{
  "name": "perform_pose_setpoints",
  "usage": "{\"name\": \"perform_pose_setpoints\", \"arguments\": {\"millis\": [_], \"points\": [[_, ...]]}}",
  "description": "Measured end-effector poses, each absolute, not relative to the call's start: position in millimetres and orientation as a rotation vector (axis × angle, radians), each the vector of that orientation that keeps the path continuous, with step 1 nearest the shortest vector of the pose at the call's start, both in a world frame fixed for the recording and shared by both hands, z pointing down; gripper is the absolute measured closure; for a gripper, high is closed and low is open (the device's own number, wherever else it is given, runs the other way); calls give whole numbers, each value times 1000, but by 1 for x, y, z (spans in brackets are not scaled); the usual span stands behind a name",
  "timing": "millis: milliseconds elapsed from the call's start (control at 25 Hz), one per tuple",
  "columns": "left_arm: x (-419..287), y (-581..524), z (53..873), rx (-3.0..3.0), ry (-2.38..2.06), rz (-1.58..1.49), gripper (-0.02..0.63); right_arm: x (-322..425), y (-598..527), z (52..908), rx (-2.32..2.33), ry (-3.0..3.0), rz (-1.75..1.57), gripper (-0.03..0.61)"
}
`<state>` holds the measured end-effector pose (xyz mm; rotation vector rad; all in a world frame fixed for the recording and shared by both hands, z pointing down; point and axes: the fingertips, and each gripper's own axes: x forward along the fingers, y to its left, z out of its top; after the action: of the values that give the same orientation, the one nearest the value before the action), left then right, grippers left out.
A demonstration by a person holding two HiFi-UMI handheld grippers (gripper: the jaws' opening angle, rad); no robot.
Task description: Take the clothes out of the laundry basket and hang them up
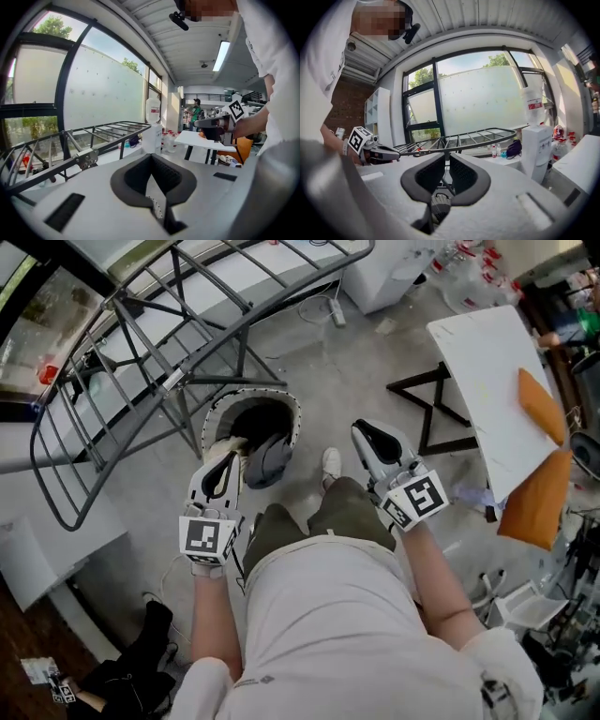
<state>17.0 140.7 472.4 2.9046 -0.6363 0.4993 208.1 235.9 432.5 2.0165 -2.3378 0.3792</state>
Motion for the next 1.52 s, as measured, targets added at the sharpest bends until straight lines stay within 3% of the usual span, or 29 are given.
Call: {"name": "perform_pose_setpoints", "arguments": {"millis": [320,920,1080,1520], "points": [[38,119,518,2606,-1027,613,612,257,164,486,1578,-2530,501,545],[8,152,692,2101,-1149,842,610,227,127,596,1066,-2488,648,543],[-12,168,753,1993,-1103,885,505,213,130,618,1038,-2436,682,544],[-46,186,912,1837,-933,1069,433,181,147,669,1050,-2291,790,544]]}}
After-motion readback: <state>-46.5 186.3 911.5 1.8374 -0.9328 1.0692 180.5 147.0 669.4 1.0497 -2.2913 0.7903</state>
